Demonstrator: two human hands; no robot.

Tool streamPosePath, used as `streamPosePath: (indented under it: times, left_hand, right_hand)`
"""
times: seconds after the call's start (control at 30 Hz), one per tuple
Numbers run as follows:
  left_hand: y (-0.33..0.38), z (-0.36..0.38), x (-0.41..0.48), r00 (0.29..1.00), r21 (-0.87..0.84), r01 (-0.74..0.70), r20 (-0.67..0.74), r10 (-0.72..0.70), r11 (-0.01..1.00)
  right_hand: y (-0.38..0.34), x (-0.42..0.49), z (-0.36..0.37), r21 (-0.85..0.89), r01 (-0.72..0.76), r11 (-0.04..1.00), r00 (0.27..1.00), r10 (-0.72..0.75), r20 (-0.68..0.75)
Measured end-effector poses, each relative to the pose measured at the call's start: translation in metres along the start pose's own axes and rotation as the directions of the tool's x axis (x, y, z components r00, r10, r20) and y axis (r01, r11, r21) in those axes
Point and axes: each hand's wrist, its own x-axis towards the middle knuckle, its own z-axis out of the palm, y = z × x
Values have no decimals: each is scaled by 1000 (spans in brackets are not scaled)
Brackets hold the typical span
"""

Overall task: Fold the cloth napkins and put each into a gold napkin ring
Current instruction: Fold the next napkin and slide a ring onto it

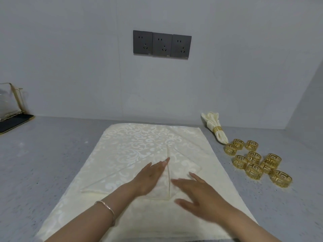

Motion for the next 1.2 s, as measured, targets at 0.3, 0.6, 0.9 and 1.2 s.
streamPosePath:
  times: [0.3,0.6,0.9,1.2]
  left_hand:
    - [-5,-36,-8,991,-216,120,-26,-128,969]
    - [-16,-68,-35,977,399,-94,215,6,912]
    - [-19,-67,-38,979,239,-109,196,62,965]
    - [-8,-53,-14,967,-117,141,-197,-162,983]
  right_hand:
    - [-30,24,21,-138,92,986,951,-129,-282]
    - [26,-22,0,-23,-145,989,932,128,-338]
    - [12,-24,8,171,-103,980,948,148,-283]
    - [11,-4,6,594,-161,788,851,416,-321]
